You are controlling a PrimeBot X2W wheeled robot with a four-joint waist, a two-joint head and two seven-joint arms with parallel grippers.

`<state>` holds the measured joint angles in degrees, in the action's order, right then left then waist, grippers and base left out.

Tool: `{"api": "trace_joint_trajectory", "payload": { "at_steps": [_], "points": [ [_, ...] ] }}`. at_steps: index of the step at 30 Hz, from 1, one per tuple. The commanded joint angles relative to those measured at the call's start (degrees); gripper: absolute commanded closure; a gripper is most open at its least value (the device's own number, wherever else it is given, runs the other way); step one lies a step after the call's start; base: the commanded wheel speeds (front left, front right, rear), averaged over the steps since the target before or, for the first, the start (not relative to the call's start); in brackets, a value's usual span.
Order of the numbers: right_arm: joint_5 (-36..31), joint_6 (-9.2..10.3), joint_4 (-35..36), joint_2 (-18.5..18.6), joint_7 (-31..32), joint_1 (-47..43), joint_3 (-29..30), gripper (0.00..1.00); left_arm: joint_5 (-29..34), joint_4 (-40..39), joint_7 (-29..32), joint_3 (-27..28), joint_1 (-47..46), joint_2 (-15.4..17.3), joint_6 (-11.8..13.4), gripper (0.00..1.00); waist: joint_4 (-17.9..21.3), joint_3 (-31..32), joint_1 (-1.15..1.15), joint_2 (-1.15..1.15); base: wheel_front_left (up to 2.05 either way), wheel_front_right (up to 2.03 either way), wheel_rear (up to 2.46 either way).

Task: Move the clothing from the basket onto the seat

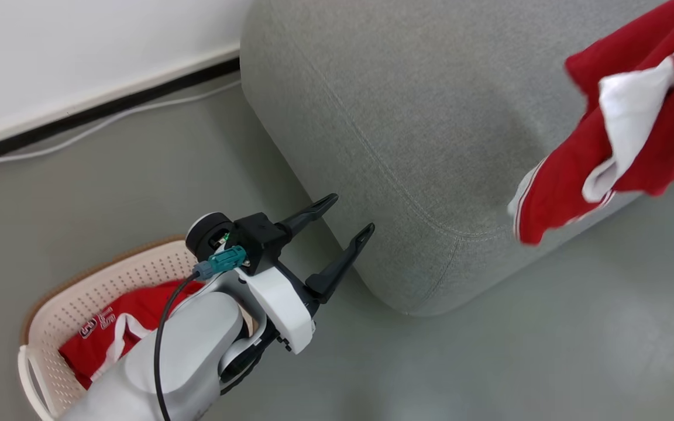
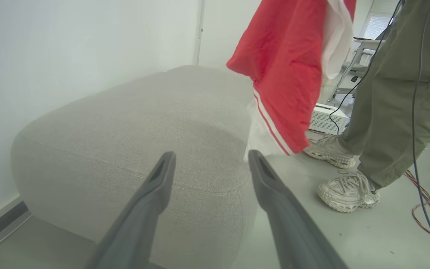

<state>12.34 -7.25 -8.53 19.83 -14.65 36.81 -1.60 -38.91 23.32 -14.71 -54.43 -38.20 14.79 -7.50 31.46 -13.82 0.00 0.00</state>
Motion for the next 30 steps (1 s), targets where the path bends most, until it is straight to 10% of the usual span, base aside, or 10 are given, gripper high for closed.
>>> {"api": "trace_joint_trajectory", "payload": {
  "at_steps": [1, 22, 30],
  "points": [
    [-1.0, -0.24, 0.0, 1.9, -0.3, 2.8, 0.8, 1.00, 0.1, -1.4, -0.3, 1.3, -2.5, 1.4, 0.0, 0.00, 0.2, -3.4, 0.00, 0.00, 0.00, 0.00, 0.00],
    [-10.3, -0.24, -22.0, 9.7, -0.3, 28.7, 20.2, 1.00, -0.4, -3.6, -0.3, -6.8, -11.2, 5.6, 0.0, 0.00, -8.5, -23.7, 0.00, 0.00, 0.00, 0.00, 0.00],
    [-21.0, -0.24, -29.2, 10.2, -0.3, 44.9, 35.9, 1.00, -0.4, -3.9, -0.3, -7.9, -12.7, 4.2, 0.0, 0.00, -14.6, -28.8, 0.00, 0.00, 0.00, 0.00, 0.00]
  ]
}}
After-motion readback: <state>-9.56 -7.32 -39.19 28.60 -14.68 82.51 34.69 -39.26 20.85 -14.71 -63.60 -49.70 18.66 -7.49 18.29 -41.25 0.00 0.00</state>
